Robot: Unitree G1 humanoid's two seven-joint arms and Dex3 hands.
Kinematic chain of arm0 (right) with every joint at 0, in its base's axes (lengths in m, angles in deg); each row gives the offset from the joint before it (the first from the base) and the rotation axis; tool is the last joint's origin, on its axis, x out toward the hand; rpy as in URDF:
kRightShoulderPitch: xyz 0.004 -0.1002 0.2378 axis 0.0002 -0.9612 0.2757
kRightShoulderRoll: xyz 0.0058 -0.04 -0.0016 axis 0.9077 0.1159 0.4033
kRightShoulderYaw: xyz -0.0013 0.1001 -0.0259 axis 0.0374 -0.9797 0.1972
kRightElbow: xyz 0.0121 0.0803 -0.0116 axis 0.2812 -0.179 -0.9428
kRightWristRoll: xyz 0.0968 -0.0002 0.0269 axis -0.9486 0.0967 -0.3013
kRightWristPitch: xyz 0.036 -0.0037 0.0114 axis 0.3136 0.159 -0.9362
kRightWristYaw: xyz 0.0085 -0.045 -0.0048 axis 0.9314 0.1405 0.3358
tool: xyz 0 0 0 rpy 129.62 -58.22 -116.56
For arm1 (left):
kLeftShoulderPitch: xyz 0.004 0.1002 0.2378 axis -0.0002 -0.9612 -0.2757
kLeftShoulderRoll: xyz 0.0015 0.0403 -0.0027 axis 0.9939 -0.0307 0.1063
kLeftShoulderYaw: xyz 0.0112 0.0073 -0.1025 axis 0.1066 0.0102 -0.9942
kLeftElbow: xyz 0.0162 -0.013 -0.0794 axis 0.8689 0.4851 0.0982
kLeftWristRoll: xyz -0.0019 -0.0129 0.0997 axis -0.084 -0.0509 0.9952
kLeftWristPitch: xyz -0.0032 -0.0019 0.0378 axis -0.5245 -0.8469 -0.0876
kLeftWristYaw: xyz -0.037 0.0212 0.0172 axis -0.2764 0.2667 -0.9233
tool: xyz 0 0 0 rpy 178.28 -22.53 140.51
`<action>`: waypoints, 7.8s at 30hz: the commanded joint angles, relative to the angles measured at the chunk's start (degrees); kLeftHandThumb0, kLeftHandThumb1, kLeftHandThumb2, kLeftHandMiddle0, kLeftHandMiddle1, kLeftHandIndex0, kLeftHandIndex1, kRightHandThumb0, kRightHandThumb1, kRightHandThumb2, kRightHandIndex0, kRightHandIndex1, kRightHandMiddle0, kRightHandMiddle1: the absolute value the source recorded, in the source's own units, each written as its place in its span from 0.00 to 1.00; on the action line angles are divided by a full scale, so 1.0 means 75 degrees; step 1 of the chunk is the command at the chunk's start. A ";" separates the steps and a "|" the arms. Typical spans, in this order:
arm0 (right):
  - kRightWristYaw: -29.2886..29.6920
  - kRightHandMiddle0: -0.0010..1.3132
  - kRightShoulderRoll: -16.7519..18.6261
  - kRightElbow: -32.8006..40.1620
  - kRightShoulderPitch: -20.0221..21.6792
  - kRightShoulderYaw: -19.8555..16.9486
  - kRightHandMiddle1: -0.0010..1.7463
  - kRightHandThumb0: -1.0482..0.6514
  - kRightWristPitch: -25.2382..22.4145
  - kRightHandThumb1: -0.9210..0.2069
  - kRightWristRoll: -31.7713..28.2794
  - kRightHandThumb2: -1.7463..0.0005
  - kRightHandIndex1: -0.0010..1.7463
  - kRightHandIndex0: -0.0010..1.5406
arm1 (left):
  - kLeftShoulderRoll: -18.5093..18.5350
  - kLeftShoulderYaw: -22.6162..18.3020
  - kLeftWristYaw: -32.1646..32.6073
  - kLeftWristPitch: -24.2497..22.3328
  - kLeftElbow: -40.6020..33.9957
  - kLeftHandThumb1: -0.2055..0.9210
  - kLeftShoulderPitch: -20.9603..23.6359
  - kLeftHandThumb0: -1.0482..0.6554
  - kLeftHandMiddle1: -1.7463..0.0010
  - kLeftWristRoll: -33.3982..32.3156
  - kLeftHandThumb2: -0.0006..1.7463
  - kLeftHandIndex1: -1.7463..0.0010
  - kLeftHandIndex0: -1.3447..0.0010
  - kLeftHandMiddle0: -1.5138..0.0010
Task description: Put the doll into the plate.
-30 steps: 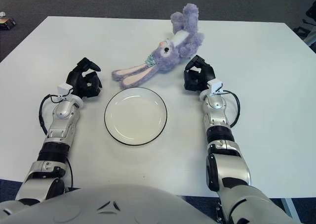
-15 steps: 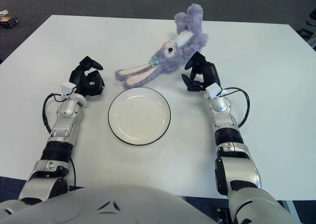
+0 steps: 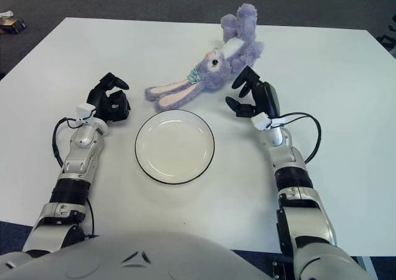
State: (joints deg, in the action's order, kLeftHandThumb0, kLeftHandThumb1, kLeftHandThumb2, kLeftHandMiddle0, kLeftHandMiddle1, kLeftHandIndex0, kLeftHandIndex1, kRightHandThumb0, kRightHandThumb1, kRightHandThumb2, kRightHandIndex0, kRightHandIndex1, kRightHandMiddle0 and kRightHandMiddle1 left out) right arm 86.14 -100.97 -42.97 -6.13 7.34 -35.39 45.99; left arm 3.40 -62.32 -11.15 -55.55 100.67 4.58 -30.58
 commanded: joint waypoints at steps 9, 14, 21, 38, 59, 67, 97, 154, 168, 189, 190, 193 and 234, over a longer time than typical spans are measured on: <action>0.1162 0.13 -0.0116 0.0734 -0.0067 0.0400 1.00 0.61 -0.0217 0.17 0.1156 0.57 0.87 0.28 | 0.0051 -0.0019 0.0004 -0.0342 0.0260 0.44 -0.0600 0.33 0.00 0.0025 0.77 0.00 0.52 0.28; 0.1436 0.05 -0.0268 0.0970 0.0032 0.0600 0.91 0.49 -0.0428 0.26 0.1668 0.57 0.82 0.20 | 0.0128 -0.0042 -0.0057 -0.0381 0.0299 0.43 -0.0569 0.33 0.00 0.0001 0.78 0.00 0.52 0.27; 0.1294 0.00 -0.0470 0.1284 0.0159 0.0826 0.68 0.35 -0.0873 0.49 0.2024 0.44 0.67 0.12 | 0.0197 -0.0072 -0.0103 -0.0365 0.0431 0.43 -0.0497 0.32 0.00 -0.0013 0.78 0.00 0.52 0.26; -0.0044 0.00 -0.1068 0.2377 0.0485 0.1170 0.53 0.24 -0.1910 0.40 0.2214 0.53 0.50 0.07 | 0.0297 -0.0056 -0.0286 -0.0227 0.0680 0.44 -0.0391 0.33 0.00 -0.0032 0.77 0.00 0.53 0.25; -0.0812 0.00 -0.1801 0.2410 0.1194 0.1533 0.48 0.21 -0.1837 0.34 0.2303 0.59 0.41 0.05 | 0.0284 0.0017 -0.0232 -0.0144 0.0792 0.44 -0.0340 0.33 0.00 0.0069 0.77 0.00 0.53 0.24; -0.0999 0.00 -0.1989 0.2171 0.1597 0.1817 0.43 0.19 -0.1702 0.33 0.2546 0.60 0.33 0.05 | 0.0282 0.0088 -0.0194 -0.0091 0.0750 0.40 -0.0355 0.32 0.00 0.0160 0.80 0.00 0.50 0.22; -0.2182 0.00 -0.2428 0.0873 0.3739 0.3269 0.36 0.16 -0.0990 0.30 0.3683 0.63 0.27 0.05 | 0.0254 0.0145 -0.0291 0.0014 0.0628 0.39 -0.0443 0.31 0.00 0.0027 0.81 0.00 0.49 0.22; -0.1955 0.00 0.0055 -0.4932 0.6084 0.5494 0.35 0.04 -0.1953 0.11 0.4140 0.84 0.56 0.06 | 0.0114 0.0254 -0.0047 0.0157 0.0130 0.39 -0.0821 0.31 0.00 0.0269 0.81 0.00 0.49 0.21; -0.1474 0.00 0.0444 -0.5796 0.5764 0.5834 0.48 0.11 -0.2455 0.24 0.4117 0.73 0.80 0.04 | 0.0054 0.0277 0.0059 0.0123 -0.0136 0.39 -0.1000 0.31 0.00 0.0320 0.81 0.00 0.49 0.20; 0.0591 0.60 0.0505 -0.5889 0.5149 0.5098 1.00 0.91 -0.2834 0.62 0.3047 0.18 1.00 0.44 | 0.0099 0.0311 0.0118 0.0246 -0.0189 0.38 -0.1064 0.31 0.00 0.0501 0.82 0.00 0.49 0.20; 0.0642 0.62 0.0500 -0.5887 0.5135 0.5062 1.00 0.92 -0.2792 0.64 0.2994 0.17 1.00 0.45 | 0.0097 0.0309 0.0119 0.0241 -0.0192 0.38 -0.1065 0.31 0.00 0.0502 0.82 0.00 0.49 0.20; 0.0722 0.66 0.0488 -0.5889 0.5113 0.5009 1.00 0.93 -0.2723 0.66 0.2898 0.15 1.00 0.47 | 0.0092 0.0308 0.0119 0.0235 -0.0194 0.38 -0.1064 0.31 0.00 0.0505 0.82 0.00 0.49 0.20; 0.0749 0.67 -0.0358 -0.2632 0.4667 0.3217 1.00 0.91 -0.0838 0.61 0.1409 0.19 1.00 0.44 | 0.0166 0.0291 0.0027 0.0357 0.0207 0.39 -0.0815 0.31 0.00 0.0417 0.81 0.00 0.49 0.21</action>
State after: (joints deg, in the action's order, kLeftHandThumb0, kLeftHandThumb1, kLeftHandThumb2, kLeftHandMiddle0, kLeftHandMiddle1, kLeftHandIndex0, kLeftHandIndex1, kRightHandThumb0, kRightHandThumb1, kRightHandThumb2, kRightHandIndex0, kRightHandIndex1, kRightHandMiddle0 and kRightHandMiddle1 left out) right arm 91.22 -103.27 -66.64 30.15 32.79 -42.22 57.46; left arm 6.21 -60.42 -10.75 -52.53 98.88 2.02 -26.77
